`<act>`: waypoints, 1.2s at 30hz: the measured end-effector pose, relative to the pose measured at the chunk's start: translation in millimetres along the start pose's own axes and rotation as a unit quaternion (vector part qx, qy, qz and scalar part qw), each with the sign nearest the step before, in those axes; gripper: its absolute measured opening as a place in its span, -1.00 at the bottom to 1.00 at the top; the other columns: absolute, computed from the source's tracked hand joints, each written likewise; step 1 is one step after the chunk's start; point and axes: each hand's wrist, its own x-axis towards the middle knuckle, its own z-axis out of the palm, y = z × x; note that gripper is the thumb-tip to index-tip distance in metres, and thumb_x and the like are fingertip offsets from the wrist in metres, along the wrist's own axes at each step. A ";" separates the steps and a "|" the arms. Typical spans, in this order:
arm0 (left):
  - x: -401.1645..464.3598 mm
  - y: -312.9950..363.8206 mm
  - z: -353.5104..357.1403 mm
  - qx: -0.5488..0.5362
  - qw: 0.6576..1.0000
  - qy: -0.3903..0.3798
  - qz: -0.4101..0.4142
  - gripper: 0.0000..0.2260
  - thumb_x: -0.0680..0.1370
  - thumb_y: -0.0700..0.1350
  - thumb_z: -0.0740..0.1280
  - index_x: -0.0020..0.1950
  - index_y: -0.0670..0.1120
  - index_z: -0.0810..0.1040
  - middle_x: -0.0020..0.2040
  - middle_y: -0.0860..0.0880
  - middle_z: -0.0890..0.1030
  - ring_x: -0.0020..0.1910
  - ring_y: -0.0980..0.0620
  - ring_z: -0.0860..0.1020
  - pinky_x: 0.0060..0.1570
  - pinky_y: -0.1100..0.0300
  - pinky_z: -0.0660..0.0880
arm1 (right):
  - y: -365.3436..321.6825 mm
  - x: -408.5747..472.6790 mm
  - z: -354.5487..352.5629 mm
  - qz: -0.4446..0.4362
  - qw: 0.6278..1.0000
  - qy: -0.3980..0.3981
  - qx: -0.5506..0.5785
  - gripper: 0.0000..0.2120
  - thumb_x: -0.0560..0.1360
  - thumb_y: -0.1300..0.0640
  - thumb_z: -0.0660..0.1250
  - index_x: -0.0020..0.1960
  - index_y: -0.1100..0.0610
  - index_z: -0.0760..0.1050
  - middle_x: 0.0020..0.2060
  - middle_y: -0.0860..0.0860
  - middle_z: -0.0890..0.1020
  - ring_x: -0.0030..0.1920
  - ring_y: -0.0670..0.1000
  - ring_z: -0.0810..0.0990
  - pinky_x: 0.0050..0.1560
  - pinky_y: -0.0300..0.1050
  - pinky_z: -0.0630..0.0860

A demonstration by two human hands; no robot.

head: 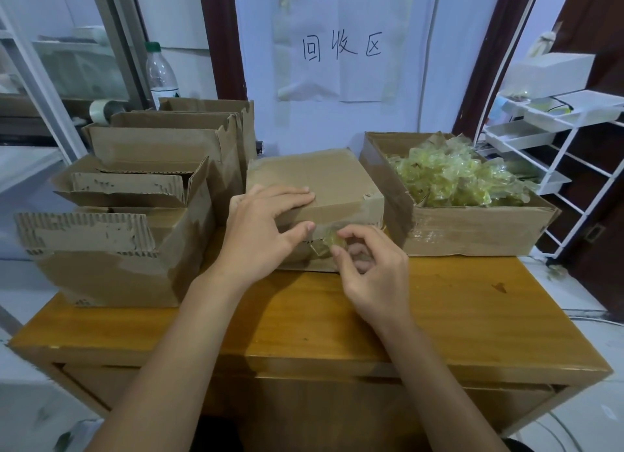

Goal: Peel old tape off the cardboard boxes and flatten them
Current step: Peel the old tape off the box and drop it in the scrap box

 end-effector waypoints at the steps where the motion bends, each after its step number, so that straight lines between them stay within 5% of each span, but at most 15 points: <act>1: -0.3 0.1 0.2 0.001 1.000 -0.001 0.001 -0.65 0.52 0.04 0.53 0.31 0.16 0.67 0.31 0.28 0.59 0.31 0.19 0.44 0.29 0.07 0.24 | 0.7 0.5 0.8 -0.004 1.000 0.003 -0.005 -0.79 0.49 0.28 0.54 0.11 0.17 0.63 -0.07 0.00 0.65 -0.23 -0.03 0.68 -0.31 -0.08 0.66; 7: -0.4 0.7 -0.5 -0.003 1.000 -0.001 -0.003 -0.64 0.52 0.02 0.54 0.32 0.15 0.67 0.32 0.27 0.60 0.33 0.18 0.43 0.29 0.08 0.23 | 2.4 2.7 6.7 -0.031 0.997 0.040 -0.060 -0.79 0.41 0.27 0.63 -0.05 0.20 0.64 -0.19 0.00 0.65 -0.31 -0.09 0.59 -0.26 -0.32 0.56; 12: -0.5 1.5 -0.9 -0.004 1.000 0.000 -0.005 -0.64 0.51 0.02 0.54 0.31 0.17 0.67 0.31 0.30 0.58 0.29 0.25 0.40 0.26 0.11 0.22 | 3.2 1.4 3.1 -0.006 0.995 0.063 -0.074 -0.79 0.42 0.24 0.62 -0.08 0.16 0.59 -0.28 -0.03 0.59 -0.35 -0.06 0.55 -0.34 -0.23 0.52; 20: -1.9 1.3 -1.3 -0.008 1.000 0.000 -0.010 -0.64 0.52 0.01 0.54 0.32 0.17 0.66 0.32 0.31 0.57 0.29 0.27 0.38 0.25 0.13 0.18 | 1.4 1.8 0.5 0.013 0.990 0.091 -0.111 -0.70 0.38 0.42 0.53 -0.19 0.12 0.48 -0.34 -0.05 0.48 -0.38 -0.14 0.40 -0.31 -0.44 0.33; 28: -1.4 0.5 -1.2 -0.008 1.000 -0.004 -0.009 -0.64 0.53 0.03 0.54 0.33 0.17 0.66 0.33 0.29 0.59 0.36 0.18 0.43 0.29 0.08 0.20 | 0.6 -0.9 2.8 -0.022 0.997 0.021 -0.065 -0.73 0.43 0.07 0.61 -0.04 0.18 0.58 -0.18 -0.02 0.58 -0.28 -0.06 0.54 -0.28 -0.28 0.53; 33: -2.0 -0.7 -1.1 -0.010 1.000 0.000 -0.010 -0.64 0.53 0.03 0.53 0.33 0.16 0.66 0.33 0.28 0.59 0.35 0.18 0.44 0.31 0.05 0.23 | -1.2 -1.9 1.2 -0.016 0.998 0.008 -0.066 -0.84 0.51 0.28 0.52 0.05 0.15 0.61 -0.09 -0.08 0.56 -0.18 -0.15 0.57 -0.26 -0.33 0.56; 36: -2.4 -1.2 -1.3 -0.013 1.000 0.000 -0.008 -0.64 0.54 0.03 0.53 0.33 0.16 0.66 0.33 0.28 0.59 0.34 0.17 0.45 0.33 0.02 0.25 | 1.6 0.8 -1.2 0.028 0.995 0.034 -0.087 -0.78 0.50 0.14 0.56 0.09 0.12 0.59 -0.08 -0.08 0.56 -0.16 -0.10 0.57 -0.23 -0.28 0.56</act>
